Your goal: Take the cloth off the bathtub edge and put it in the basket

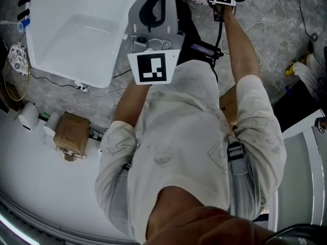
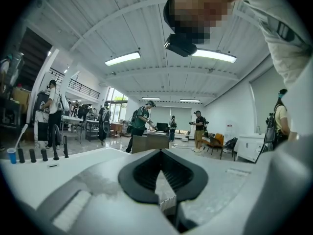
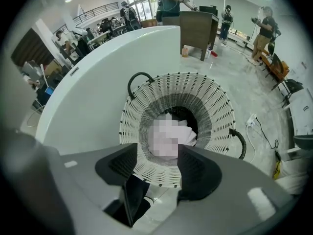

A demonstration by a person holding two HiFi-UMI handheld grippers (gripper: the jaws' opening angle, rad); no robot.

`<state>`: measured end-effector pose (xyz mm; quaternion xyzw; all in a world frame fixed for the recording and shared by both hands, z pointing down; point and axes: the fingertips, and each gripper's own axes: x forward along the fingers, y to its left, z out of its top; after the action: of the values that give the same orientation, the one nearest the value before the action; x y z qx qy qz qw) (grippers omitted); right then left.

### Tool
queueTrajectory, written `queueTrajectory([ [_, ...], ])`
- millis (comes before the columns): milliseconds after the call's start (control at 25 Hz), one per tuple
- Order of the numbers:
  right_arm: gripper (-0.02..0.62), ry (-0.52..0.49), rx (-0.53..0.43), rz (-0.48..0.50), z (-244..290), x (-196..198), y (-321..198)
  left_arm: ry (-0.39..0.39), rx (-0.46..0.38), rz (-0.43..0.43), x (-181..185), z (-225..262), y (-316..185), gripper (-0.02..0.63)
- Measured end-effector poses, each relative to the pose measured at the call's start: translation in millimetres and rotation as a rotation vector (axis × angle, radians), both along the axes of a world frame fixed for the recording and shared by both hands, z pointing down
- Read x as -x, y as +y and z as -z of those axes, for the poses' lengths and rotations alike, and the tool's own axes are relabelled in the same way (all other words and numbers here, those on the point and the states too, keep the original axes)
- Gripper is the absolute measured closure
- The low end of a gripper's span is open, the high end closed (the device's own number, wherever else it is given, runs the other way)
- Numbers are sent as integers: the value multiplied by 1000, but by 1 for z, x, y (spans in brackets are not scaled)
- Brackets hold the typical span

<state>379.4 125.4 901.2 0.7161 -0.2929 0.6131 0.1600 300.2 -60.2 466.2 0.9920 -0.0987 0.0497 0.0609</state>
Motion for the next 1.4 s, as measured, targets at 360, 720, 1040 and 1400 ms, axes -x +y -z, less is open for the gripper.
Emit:
queueTrajectory([
  [360,333,36,-58,46,30,6,-12,36,-19,57,26,20,-3,604],
  [720,334,53,-131,183,58,38,-66,37,-53,193,81,34,-36,604],
  [1040,334,49,-185,323,81,81,-112,17,-68,380,155,40,-73,604],
  [1400,337,68,-304,584,119,148,-198,-12,-73,649,268,37,-101,604],
])
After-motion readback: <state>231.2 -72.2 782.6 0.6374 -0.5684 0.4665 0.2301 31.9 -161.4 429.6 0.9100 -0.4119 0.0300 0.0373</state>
